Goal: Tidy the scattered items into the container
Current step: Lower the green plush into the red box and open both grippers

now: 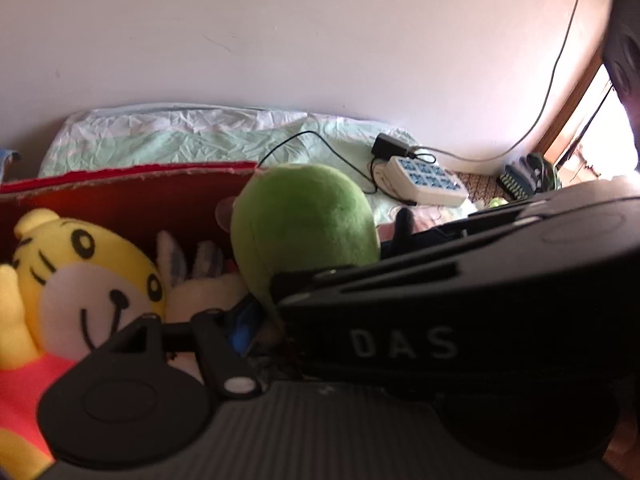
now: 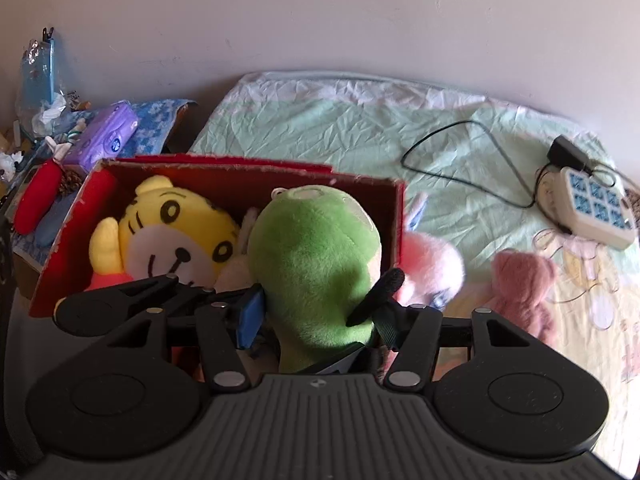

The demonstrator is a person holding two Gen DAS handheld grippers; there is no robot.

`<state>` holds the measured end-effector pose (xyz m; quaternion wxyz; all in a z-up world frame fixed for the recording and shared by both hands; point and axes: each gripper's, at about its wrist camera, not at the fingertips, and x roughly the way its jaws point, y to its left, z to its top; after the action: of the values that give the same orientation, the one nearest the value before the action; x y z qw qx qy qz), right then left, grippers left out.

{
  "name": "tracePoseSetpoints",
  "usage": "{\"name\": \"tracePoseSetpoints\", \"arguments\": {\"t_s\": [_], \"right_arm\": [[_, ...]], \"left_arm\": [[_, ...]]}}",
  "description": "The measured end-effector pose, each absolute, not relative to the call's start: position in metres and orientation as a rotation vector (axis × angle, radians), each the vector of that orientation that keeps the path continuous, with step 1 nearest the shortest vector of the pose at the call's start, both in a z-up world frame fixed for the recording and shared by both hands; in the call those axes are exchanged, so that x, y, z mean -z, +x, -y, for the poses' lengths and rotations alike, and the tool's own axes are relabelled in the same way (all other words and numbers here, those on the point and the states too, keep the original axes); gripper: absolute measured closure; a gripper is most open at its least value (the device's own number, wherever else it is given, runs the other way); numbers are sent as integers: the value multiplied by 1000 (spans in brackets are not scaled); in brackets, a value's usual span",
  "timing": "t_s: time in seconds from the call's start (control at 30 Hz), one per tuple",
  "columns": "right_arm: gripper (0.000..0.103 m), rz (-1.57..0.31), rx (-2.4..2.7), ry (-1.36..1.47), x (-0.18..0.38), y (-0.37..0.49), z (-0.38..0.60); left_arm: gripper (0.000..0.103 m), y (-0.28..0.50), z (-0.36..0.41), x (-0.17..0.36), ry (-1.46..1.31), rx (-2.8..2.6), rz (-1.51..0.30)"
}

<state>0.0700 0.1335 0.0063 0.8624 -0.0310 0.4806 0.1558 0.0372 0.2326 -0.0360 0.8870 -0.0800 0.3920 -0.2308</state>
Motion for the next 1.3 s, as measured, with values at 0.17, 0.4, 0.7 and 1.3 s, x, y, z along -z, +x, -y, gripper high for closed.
{"name": "tracePoseSetpoints", "arguments": {"t_s": [0.17,0.4,0.7,1.3], "right_arm": [[43,-1027,-350,-16,4,65,-141],[42,-1028,-303,27,8,69,-119],[37,-928,-319,52,-32,61,-110],[73,-1038,-286,103,11,110,-109]], "left_arm": [[40,21,-247,32,-99,480,-800],[40,22,-233,33,-35,466,-788],[41,26,-235,30,-40,475,-795],[47,39,-223,37,-46,498,-826]]}}
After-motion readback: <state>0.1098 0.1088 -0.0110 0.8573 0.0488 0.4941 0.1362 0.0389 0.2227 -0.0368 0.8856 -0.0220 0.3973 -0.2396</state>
